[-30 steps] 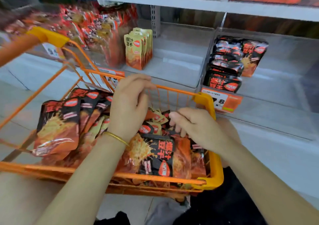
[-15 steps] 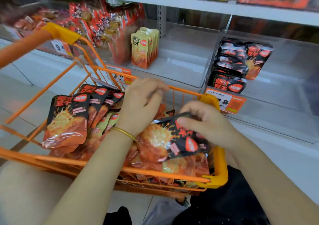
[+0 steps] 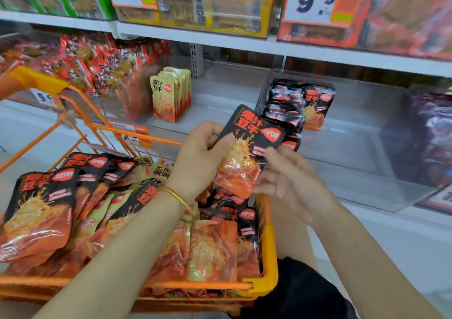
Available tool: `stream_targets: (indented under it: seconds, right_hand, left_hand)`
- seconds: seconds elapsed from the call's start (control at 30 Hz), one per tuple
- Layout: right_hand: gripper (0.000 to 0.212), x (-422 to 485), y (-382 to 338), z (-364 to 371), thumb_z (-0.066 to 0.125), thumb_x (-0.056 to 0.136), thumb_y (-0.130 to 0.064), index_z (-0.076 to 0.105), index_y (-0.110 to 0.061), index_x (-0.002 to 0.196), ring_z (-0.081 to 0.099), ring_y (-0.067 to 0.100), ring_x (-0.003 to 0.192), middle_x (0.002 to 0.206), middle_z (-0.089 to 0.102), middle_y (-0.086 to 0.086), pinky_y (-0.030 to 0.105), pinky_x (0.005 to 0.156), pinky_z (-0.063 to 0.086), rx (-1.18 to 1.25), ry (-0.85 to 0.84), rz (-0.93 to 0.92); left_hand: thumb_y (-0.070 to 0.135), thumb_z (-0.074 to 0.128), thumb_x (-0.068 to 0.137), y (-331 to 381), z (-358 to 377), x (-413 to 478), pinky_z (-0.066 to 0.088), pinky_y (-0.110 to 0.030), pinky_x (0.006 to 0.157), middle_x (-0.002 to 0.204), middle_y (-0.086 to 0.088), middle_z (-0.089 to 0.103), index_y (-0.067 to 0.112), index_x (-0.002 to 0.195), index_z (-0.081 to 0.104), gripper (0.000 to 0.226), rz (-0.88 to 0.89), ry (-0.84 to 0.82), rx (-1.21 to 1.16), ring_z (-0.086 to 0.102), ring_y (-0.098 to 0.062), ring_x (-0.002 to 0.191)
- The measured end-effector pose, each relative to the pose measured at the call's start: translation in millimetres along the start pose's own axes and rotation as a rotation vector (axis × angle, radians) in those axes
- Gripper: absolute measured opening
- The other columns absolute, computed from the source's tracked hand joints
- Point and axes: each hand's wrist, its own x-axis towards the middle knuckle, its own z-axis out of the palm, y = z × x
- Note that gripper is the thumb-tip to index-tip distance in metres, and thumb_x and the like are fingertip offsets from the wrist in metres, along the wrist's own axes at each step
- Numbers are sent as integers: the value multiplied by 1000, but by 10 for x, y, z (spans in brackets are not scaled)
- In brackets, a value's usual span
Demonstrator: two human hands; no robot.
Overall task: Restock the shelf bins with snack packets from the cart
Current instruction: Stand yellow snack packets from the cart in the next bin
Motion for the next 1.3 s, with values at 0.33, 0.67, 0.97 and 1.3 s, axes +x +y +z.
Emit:
stream_targets:
  seconds: [0.33, 0.67, 0.97, 1.3]
  right_hand:
    - [19, 359, -657, -1320, 57, 93, -17, 54, -17, 74, 56, 1, 43, 63, 61, -4, 14, 44, 47, -245, 686, -85]
    - [27, 1427, -439, -1903, 58, 86, -9, 62, -1, 111, 57, 37, 107, 113, 64, 22, 37, 87, 44, -1041, 855, 31]
    - [35, 1769, -324, -1963, 60, 90, -22, 52, 0, 117, 55, 36, 112, 120, 59, 21, 38, 86, 44, -1050, 907, 72]
    - [46, 1815, -302, -1915, 57, 93, -29, 39, 2, 123, 58, 37, 109, 123, 56, 21, 41, 87, 45, -955, 908, 133]
  left_hand:
    - [45, 31, 84, -6, 651, 491, 31, -33, 98, 121, -4, 57, 15, 115, 59, 51, 269, -90, 678, 46, -25, 117]
    - [40, 32, 86, -286, 909, 627, 34, -54, 104, 131, -12, 52, 11, 118, 59, 51, 349, -144, 904, 40, -35, 127]
    - [44, 29, 88, -336, 893, 584, 22, -42, 111, 140, -12, 43, 13, 128, 52, 56, 334, -147, 908, 31, -31, 134]
    - [47, 28, 86, -313, 848, 575, 22, -41, 114, 144, -10, 38, 14, 134, 47, 61, 346, -180, 844, 28, -27, 135]
